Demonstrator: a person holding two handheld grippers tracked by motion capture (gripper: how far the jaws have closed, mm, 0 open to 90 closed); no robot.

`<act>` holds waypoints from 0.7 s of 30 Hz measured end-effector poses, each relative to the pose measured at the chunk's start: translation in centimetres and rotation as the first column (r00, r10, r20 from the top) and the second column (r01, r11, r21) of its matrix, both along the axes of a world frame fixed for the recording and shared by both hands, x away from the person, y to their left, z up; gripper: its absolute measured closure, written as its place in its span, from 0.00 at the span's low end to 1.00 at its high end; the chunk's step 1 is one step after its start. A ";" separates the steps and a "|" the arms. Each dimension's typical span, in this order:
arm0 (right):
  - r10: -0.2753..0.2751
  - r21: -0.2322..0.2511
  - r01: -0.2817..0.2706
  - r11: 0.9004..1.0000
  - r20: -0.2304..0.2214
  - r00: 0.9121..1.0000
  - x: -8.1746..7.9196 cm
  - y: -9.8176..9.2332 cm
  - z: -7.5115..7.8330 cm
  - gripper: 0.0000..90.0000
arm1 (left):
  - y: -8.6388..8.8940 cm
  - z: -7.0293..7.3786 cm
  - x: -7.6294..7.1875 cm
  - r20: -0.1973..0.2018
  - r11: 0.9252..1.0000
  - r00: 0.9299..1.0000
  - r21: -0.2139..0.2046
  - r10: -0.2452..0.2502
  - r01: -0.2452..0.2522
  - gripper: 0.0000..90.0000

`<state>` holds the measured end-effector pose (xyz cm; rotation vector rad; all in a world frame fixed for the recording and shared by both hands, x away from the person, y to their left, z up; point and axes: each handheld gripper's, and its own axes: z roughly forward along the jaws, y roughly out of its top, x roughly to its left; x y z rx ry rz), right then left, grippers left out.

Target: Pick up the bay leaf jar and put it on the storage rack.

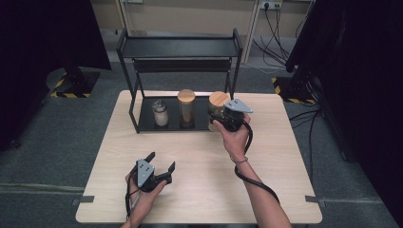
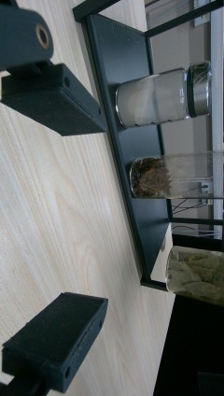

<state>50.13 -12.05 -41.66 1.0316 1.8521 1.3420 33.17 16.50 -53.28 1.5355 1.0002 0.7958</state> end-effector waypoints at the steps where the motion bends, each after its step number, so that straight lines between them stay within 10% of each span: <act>1: 0.000 -0.003 0.000 1.000 0.001 1.000 0.1 0.0 0.0 0.28 | 0.0 0.0 0.0 0.000 1.000 1.000 0.000 0.000 0.000 0.14; 21: -0.017 -0.008 0.017 1.000 -0.001 1.000 1.6 0.7 -0.1 0.28 | 0.0 0.0 0.0 0.002 1.000 1.000 0.000 -0.002 0.002 0.14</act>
